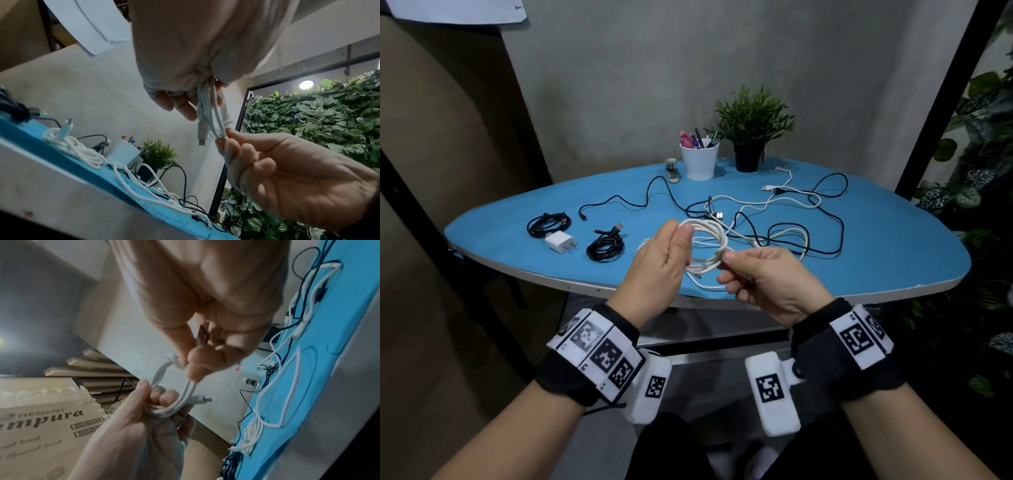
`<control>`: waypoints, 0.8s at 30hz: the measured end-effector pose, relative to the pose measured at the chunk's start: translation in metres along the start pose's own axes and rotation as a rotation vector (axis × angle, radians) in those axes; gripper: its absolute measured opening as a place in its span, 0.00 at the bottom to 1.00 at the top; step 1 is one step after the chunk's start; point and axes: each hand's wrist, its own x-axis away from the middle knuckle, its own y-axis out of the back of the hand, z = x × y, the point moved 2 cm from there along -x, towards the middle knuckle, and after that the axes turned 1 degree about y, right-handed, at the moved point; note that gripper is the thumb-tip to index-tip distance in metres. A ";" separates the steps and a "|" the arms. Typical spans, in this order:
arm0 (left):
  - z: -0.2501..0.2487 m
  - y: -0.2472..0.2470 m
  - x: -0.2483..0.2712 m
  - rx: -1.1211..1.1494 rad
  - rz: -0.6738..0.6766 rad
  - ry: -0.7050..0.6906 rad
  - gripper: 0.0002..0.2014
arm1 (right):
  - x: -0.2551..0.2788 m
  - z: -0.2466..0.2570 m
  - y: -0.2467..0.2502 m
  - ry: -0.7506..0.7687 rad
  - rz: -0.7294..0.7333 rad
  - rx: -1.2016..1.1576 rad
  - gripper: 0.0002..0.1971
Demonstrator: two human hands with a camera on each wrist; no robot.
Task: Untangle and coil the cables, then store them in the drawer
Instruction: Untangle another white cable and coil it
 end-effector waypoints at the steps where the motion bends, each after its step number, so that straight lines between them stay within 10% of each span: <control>1: 0.001 -0.003 0.001 0.034 0.023 0.013 0.22 | -0.002 0.001 0.000 0.031 -0.043 -0.016 0.09; 8: 0.009 -0.006 -0.004 0.425 0.237 0.321 0.04 | -0.010 0.005 0.007 0.263 -0.214 0.245 0.09; 13: 0.008 -0.002 -0.002 0.310 0.188 0.298 0.19 | -0.010 0.010 0.002 0.391 -0.181 0.573 0.03; 24: 0.005 -0.005 -0.002 0.533 0.211 0.386 0.15 | -0.010 0.012 0.000 0.409 -0.137 0.585 0.06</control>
